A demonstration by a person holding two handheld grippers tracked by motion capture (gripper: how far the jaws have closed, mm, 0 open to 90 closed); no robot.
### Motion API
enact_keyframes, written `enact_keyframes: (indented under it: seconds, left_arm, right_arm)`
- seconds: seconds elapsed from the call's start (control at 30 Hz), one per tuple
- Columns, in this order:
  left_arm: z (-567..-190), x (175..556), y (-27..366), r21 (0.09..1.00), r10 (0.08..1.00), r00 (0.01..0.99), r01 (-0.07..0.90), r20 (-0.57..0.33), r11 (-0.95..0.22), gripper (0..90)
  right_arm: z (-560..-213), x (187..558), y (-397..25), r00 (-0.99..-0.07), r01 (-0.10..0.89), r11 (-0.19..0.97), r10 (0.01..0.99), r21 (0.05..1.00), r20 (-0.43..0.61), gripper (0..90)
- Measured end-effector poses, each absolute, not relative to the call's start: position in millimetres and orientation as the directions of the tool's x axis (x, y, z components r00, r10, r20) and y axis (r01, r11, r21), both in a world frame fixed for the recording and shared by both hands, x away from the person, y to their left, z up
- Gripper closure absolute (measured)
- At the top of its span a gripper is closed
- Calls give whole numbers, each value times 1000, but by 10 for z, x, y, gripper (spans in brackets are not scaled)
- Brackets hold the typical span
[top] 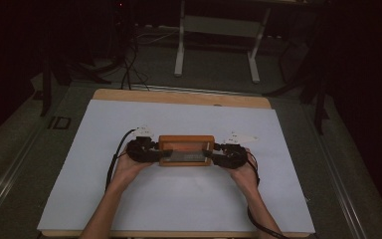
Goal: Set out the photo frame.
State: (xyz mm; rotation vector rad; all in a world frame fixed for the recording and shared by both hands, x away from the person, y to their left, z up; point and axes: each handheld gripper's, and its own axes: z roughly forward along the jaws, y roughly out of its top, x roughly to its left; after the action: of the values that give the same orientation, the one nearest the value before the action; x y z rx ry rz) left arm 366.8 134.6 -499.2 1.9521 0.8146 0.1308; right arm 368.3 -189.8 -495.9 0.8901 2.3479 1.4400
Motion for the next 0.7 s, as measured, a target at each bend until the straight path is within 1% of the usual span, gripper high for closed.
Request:
enact_keyframes:
  seconds: [0.17,0.23,0.33,0.7]
  left_arm:
    - [-5020,3691,1364,817,583,770,497,-261,-291,547]
    - [-5052,3711,1389,814,574,768,510,-285,-277,547]
    - [-5078,3723,1404,811,570,766,518,-298,-272,546]
    - [-5126,3737,1403,805,573,761,527,-303,-274,543]
  right_arm:
    - [-4979,3679,-1900,-780,382,319,615,867,117,559]
    - [-4992,3675,-1897,-780,391,322,614,862,124,564]
    - [-5005,3674,-1891,-779,398,323,613,859,131,569]
    - [-5058,3699,-1895,-780,416,325,607,850,150,574]
